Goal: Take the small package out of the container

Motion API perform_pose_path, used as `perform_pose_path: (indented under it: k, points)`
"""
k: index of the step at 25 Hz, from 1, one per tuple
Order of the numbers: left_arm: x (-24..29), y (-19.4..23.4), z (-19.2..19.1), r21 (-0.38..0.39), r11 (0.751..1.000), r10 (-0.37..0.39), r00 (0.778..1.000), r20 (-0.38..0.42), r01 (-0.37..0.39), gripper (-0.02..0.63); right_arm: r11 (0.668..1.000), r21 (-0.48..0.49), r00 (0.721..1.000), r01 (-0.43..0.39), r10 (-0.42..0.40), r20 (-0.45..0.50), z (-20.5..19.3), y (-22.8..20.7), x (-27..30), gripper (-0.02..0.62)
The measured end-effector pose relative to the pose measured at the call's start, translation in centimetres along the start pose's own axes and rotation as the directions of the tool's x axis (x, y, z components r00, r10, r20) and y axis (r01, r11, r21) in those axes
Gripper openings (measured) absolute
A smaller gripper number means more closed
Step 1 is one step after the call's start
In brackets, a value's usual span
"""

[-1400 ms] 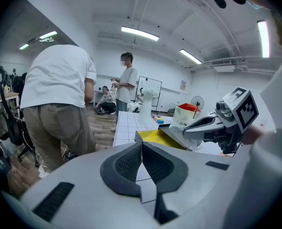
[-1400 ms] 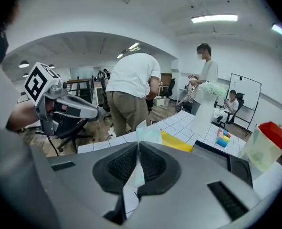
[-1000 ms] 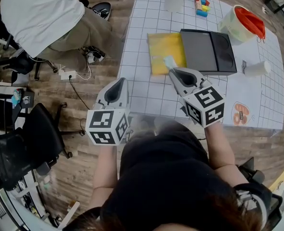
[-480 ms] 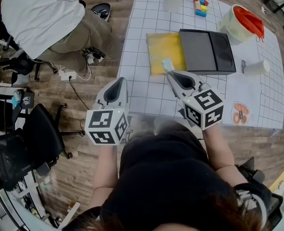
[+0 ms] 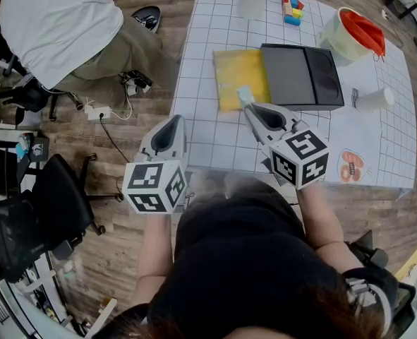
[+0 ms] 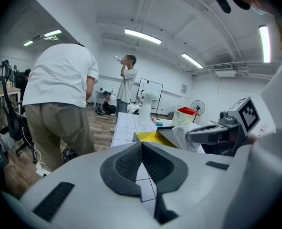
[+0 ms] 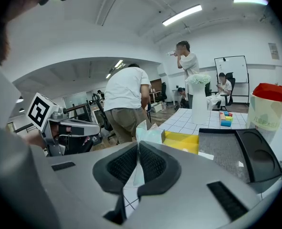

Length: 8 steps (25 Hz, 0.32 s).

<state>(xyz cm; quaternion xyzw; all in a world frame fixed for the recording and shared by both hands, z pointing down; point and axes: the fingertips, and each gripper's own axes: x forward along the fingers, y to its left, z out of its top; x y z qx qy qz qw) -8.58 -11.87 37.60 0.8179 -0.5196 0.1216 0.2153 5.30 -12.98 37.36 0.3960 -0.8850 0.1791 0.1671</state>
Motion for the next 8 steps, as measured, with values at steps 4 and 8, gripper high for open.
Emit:
perform_pose_path:
  k: [4, 8]
  points:
    - [0.04, 0.09, -0.06, -0.001, 1.000, -0.003, 1.000, -0.002, 0.003, 0.028, 1.000, 0.002, 1.000, -0.006, 0.006, -0.002, -0.11, 0.32, 0.29, 0.023]
    - [0.26, 0.34, 0.07, -0.002, 1.000, -0.006, 1.000, -0.006, 0.006, 0.028, 1.000, 0.004, 1.000, -0.009, 0.009, -0.008, -0.10, 0.39, 0.59, 0.023]
